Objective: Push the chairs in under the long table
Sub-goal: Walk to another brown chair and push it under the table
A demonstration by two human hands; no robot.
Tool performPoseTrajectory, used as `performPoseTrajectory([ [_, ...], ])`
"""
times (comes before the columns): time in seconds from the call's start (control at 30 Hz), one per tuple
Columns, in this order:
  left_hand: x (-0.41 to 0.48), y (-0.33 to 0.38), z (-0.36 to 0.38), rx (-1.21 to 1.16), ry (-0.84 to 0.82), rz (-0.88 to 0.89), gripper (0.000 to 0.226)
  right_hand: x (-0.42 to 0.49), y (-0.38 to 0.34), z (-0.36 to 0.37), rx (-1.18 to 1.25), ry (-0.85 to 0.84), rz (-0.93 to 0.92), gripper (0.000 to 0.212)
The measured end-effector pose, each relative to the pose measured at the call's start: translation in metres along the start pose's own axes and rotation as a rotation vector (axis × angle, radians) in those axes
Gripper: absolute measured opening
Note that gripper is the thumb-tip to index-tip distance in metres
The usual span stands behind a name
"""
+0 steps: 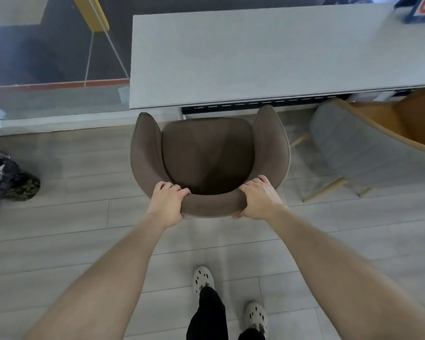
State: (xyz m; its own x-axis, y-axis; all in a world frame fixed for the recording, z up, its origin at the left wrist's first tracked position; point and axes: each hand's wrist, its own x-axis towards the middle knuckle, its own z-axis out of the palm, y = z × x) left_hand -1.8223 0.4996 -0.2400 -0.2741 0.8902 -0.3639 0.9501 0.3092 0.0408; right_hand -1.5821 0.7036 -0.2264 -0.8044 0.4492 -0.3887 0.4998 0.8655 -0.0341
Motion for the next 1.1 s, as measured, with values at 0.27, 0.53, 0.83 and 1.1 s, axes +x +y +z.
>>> performPoseTrajectory([
  [0.27, -0.043, 0.057, 0.017, 0.004, -0.028, -0.037, 0.064, -0.056, 0.014, 0.015, -0.007, -0.021, -0.032, 0.089],
  [0.53, -0.066, 0.115, 0.027, 0.011, -0.033, -0.03, 0.069, -0.117, 0.04, 0.042, 0.03, -0.013, -0.026, 0.092],
  [0.83, -0.062, 0.124, 0.03, 0.025, -0.018, -0.048, 0.066, -0.123, 0.048, 0.044, 0.082, 0.023, -0.008, 0.112],
  [1.1, -0.036, 0.123, 0.02, 0.002, 0.008, -0.039, 0.063, -0.106, 0.064, 0.029, 0.112, 0.024, 0.006, 0.12],
])
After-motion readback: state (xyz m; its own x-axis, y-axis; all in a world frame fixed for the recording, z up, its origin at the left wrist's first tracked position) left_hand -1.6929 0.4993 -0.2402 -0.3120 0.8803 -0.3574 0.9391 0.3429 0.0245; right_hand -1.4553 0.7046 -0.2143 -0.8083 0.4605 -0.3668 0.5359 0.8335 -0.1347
